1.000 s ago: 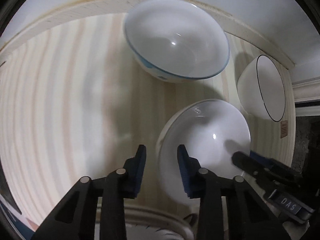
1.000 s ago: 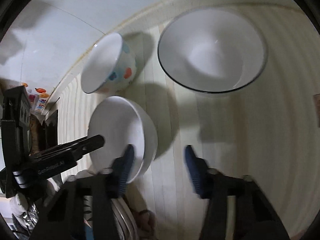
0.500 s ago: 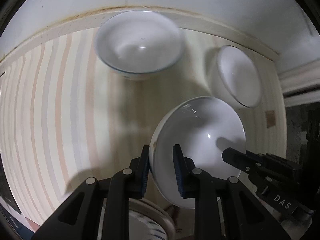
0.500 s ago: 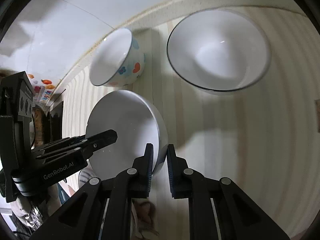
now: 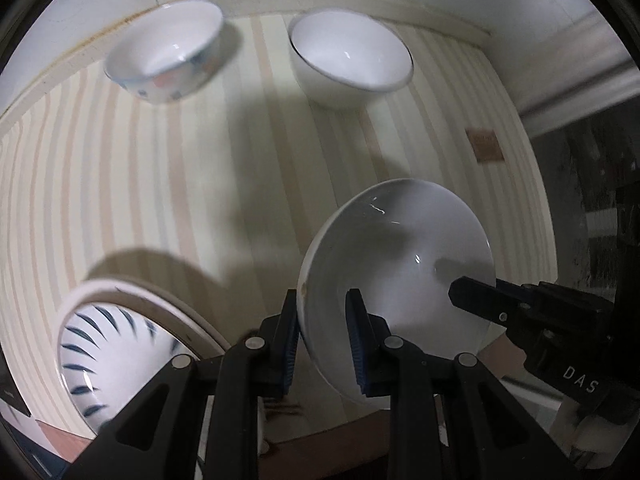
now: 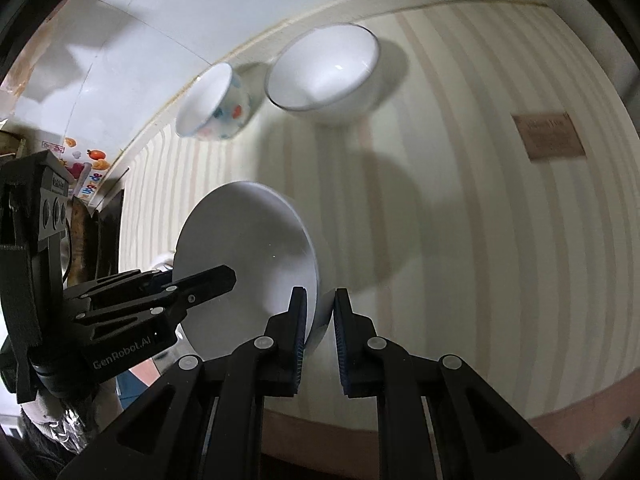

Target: Organize plates and bowls

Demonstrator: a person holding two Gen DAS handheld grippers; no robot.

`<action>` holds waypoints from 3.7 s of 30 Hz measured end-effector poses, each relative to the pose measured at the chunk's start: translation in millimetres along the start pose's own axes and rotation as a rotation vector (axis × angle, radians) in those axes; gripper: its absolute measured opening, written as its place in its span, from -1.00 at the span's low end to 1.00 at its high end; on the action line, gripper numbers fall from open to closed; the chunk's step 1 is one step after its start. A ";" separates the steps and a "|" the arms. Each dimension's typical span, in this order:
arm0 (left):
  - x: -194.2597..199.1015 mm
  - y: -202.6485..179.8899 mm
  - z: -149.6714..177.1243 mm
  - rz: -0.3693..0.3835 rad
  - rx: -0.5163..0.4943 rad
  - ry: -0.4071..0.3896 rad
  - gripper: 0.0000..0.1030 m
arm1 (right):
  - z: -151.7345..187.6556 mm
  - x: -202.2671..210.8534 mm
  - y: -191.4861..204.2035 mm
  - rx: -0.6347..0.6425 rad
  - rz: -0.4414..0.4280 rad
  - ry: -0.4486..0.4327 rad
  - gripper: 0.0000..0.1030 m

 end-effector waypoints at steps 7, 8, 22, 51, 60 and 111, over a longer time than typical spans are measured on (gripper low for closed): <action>-27.6 -17.8 19.2 -0.020 -0.039 0.049 -0.61 | 21.4 -14.1 -30.9 -0.045 0.028 0.013 -0.70; -30.7 -20.5 19.3 -0.023 -0.042 0.052 -0.61 | 22.8 -15.1 -34.3 -0.049 0.029 0.013 -0.70; -55.0 -30.8 23.7 -0.063 -0.069 0.084 -0.61 | 38.3 -23.8 -46.4 -0.055 0.035 0.033 -0.70; 15.7 198.4 -133.0 -0.089 0.395 -0.087 -0.39 | -192.6 -56.9 135.0 0.185 -0.073 -0.012 0.03; -30.3 218.4 -163.6 -0.030 0.396 -0.044 -0.53 | -231.8 -135.0 148.7 0.210 0.043 0.068 -0.51; -11.4 -30.8 -6.9 -0.054 -0.081 0.041 -0.62 | 30.0 21.7 -21.3 -0.011 0.060 0.007 -0.78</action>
Point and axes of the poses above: each gripper's, at about its wrist camera, not at the fingertips, and x roughly against the way its jaws point, y to its left, z to its underside, the point moved 9 cm from there along -x, roughly the way its jaws point, and after that the axes turned 7 degrees about -x, right-handed, at the moved point
